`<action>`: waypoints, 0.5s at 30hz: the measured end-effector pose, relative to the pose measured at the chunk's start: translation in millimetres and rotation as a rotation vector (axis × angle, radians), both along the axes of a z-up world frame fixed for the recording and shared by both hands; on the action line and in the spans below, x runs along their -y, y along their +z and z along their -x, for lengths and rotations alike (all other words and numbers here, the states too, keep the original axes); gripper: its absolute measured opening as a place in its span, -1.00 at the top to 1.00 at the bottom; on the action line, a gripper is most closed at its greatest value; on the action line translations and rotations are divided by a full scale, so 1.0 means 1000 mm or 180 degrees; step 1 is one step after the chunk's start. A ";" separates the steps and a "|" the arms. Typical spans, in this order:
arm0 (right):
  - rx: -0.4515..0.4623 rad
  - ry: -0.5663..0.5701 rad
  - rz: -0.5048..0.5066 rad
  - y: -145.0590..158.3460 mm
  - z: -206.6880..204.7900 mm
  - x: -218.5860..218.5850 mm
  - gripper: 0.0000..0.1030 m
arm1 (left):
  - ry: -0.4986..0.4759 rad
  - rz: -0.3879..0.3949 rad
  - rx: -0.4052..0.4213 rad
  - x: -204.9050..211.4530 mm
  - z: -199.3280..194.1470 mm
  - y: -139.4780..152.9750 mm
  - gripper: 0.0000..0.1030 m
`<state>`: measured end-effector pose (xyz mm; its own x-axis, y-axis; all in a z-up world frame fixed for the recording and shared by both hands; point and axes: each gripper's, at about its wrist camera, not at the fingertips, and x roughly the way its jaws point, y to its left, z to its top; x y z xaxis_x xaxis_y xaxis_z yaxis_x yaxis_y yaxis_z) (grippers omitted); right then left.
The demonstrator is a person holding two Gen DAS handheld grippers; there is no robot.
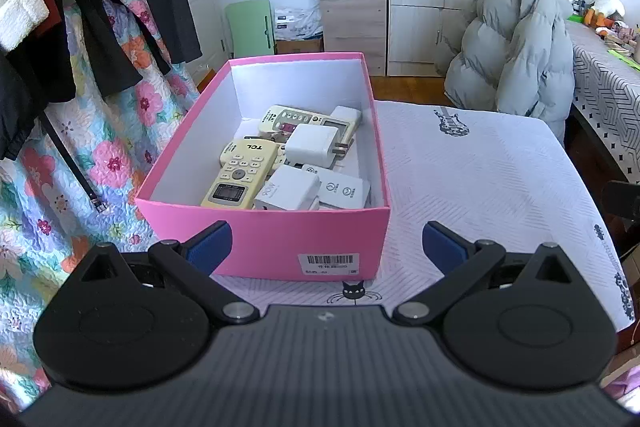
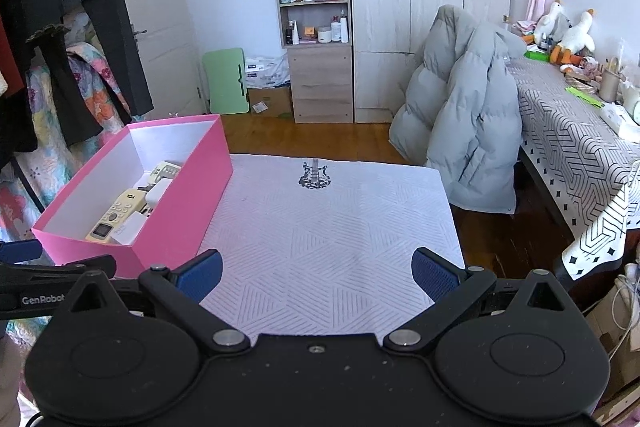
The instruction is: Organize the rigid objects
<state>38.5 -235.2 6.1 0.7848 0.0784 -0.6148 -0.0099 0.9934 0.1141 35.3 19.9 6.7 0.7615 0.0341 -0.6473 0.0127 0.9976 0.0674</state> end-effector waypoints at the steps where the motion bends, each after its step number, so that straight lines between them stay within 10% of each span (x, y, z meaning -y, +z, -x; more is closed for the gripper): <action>1: -0.0008 0.0000 0.0002 0.000 0.000 0.000 -0.98 | 0.0001 -0.0001 -0.0001 0.000 0.000 0.000 -1.00; 15: -0.0075 0.0011 0.0071 -0.004 -0.005 -0.008 -0.98 | 0.0047 -0.0060 0.0031 -0.006 0.000 -0.003 -1.00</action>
<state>43.2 -227.0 2.2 0.7698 0.0673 -0.6347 -0.0110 0.9957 0.0921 35.2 26.1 3.8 0.7670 0.0574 -0.6391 -0.0027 0.9963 0.0862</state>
